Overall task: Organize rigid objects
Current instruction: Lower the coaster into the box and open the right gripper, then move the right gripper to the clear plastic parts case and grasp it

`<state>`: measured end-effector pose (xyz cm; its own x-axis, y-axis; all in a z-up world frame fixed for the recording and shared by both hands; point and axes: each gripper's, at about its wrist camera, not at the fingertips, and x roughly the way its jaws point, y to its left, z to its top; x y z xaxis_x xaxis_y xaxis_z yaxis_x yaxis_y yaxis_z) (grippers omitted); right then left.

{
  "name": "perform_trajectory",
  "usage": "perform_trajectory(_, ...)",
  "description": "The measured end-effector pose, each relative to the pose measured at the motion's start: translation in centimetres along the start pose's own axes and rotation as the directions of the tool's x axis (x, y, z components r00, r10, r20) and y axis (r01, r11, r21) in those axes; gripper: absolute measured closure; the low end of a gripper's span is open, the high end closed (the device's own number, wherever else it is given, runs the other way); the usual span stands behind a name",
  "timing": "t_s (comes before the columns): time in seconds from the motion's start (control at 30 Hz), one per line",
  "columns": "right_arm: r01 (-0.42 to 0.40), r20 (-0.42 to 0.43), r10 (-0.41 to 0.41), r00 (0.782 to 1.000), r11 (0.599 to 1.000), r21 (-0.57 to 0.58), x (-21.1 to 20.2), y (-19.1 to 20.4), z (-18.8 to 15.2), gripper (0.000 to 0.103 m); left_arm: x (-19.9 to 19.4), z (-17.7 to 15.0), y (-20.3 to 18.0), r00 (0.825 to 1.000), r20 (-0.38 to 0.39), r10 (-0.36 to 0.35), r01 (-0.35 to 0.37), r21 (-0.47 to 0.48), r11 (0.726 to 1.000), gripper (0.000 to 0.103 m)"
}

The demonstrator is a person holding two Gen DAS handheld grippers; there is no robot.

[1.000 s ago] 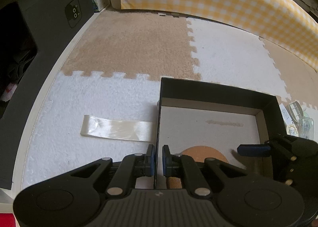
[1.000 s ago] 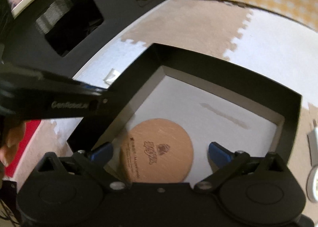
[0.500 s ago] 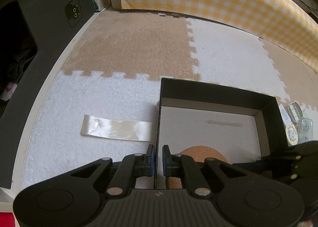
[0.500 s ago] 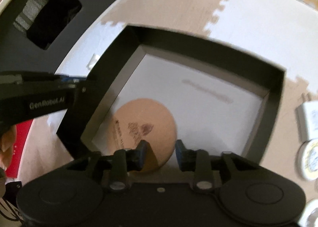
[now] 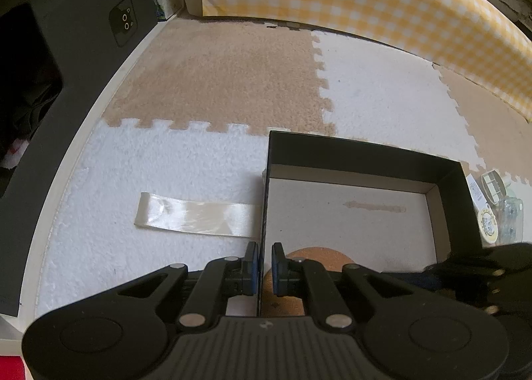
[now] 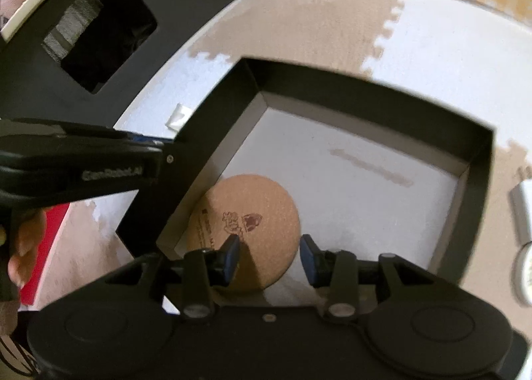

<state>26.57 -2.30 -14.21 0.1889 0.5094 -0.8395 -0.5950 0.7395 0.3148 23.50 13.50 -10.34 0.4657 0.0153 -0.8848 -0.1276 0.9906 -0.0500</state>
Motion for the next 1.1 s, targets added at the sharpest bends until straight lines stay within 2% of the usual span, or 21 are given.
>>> perform_trajectory(0.03, 0.008, 0.016, -0.008, 1.000, 1.000, -0.009, -0.6, 0.0, 0.1, 0.053, 0.0, 0.0, 0.0, 1.000, 0.000, -0.001, 0.001, -0.001, 1.000, 0.095)
perform_trajectory(0.1, 0.019, 0.058, -0.018, 0.998, 1.000, -0.016, -2.1, -0.1, 0.1, 0.038, 0.0, 0.1, 0.0, 1.000, -0.001, -0.002, 0.002, -0.002, 1.000, 0.095)
perform_trajectory(0.27, 0.057, 0.179, -0.054, 0.982, 0.998, -0.009, -6.4, -0.5, 0.4, 0.021, 0.1, 0.1, 0.0, 1.000, 0.000, -0.001, 0.001, 0.000, 1.000, 0.094)
perform_trajectory(0.4, 0.104, 0.281, -0.101, 0.954, 0.995, 0.005, -9.9, -1.2, 0.7, 0.009, 0.1, 0.1, 0.1, 1.000, 0.001, -0.001, 0.001, -0.003, 1.000, 0.095)
perform_trajectory(0.5, 0.157, 0.362, -0.151, 0.920, 0.988, 0.014, -12.6, -2.2, 0.5, 0.002, 0.1, 0.0, 0.1, 1.000, 0.003, 0.001, -0.001, -0.002, 1.000, 0.095)
perform_trajectory(0.6, 0.241, 0.423, -0.240, 0.874, 0.969, 0.052, -15.0, -3.7, 0.0, 0.000, 0.1, 0.0, 0.0, 1.000, 0.004, 0.004, -0.004, 0.003, 1.000, 0.095)
perform_trajectory(0.77, 0.328, 0.495, -0.366, 0.788, 0.930, 0.166, -18.0, -7.7, -1.7, 0.000, 0.0, -0.1, 0.1, 1.000, 0.006, 0.006, -0.006, 0.005, 1.000, 0.095)
perform_trajectory(0.9, 0.375, 0.481, -0.458, 0.747, 0.889, 0.264, -19.2, -10.8, -3.1, 0.000, 0.0, -0.1, 0.1, 1.000, 0.007, 0.008, -0.008, 0.008, 1.000, 0.095)
perform_trajectory(0.97, 0.386, 0.464, -0.494, 0.735, 0.868, 0.312, -19.4, -12.4, -4.0, 0.000, 0.0, -0.1, 0.1, 1.000, 0.007, 0.008, -0.008, 0.008, 1.000, 0.095)
perform_trajectory(1.0, 0.390, 0.448, -0.506, 0.737, 0.860, 0.329, -19.5, -13.3, -4.5, 0.000, 0.0, -0.1, 0.0, 1.000, 0.007, 0.008, -0.008, 0.008, 1.000, 0.095)
perform_trajectory(1.1, 0.391, 0.375, -0.524, 0.765, 0.840, 0.377, -18.4, -15.8, -5.7, 0.000, 0.0, -0.1, 0.0, 1.000, 0.007, 0.009, -0.009, 0.009, 1.000, 0.095)
